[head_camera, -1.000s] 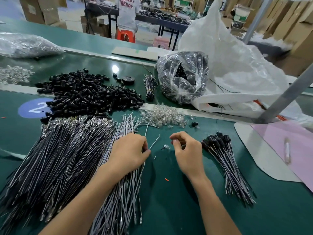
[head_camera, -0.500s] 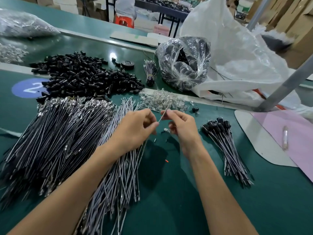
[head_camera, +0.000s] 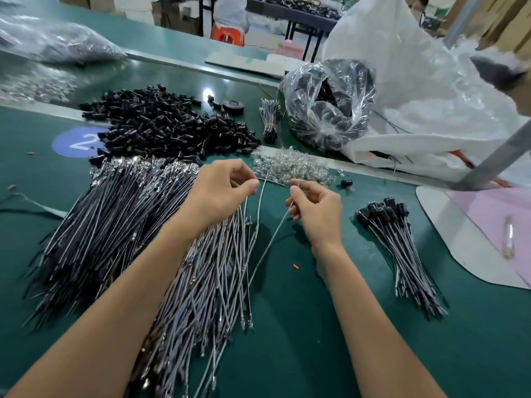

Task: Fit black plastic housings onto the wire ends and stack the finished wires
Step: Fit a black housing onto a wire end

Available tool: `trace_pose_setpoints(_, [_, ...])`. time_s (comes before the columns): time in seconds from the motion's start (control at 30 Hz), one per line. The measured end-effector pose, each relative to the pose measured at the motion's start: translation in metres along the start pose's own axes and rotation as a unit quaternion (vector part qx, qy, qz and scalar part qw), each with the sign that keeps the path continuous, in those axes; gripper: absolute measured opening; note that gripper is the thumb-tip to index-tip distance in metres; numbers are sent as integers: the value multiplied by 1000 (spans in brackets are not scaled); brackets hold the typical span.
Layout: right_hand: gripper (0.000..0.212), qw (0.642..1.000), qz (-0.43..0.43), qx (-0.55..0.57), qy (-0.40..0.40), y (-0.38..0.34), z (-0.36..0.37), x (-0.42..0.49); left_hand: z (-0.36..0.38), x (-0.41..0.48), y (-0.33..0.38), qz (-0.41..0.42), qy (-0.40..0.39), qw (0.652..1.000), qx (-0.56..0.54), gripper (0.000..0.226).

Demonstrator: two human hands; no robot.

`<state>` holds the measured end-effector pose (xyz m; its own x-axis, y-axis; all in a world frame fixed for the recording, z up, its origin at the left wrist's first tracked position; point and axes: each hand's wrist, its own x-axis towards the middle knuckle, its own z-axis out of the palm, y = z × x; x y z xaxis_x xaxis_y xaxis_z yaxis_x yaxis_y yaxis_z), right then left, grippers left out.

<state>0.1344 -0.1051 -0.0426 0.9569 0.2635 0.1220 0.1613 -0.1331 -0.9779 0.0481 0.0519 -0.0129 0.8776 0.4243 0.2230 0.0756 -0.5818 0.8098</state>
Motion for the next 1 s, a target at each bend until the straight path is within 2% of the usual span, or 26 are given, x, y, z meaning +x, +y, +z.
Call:
trace_pose_setpoints(0.13, [50, 997, -22, -71, -37, 1, 5, -2, -13, -1, -3, -5, 9, 993, 120, 3])
trace_pose_setpoints(0.2, [57, 989, -61, -135, -29, -2, 4, -3, -30, -1, -3, -23, 38, 983, 176, 2])
trace_pose_setpoints(0.27, [54, 979, -104, -178, 5, -6, 1, -5, -49, -3, -4, -56, 53, 970, 229, 2])
trace_pose_setpoints(0.43, [24, 970, -136, -194, 51, -13, -4, -11, -61, -18, -6, -147, -32, 945, 292, 19])
trace_pose_setpoints(0.53, [17, 967, -148, -202, 39, -13, -1, -17, -52, -22, -7, -154, -37, 940, 301, 21])
trace_pose_setpoints(0.77, [16, 961, -188, -200, 37, -14, 2, -26, -49, -21, -10, -136, -37, 950, 280, 4])
trace_pose_setpoints(0.87, [17, 960, -199, -195, 40, -14, 3, -26, -50, -13, -12, -121, -49, 952, 277, 12])
trace_pose_setpoints(0.93, [17, 959, -203, -192, 40, -14, 3, -25, -50, -7, -15, -108, -34, 962, 249, 18])
trace_pose_setpoints(1.0, [17, 959, -206, -191, 39, -14, 3, -25, -49, -4, -19, -110, -13, 978, 174, 17])
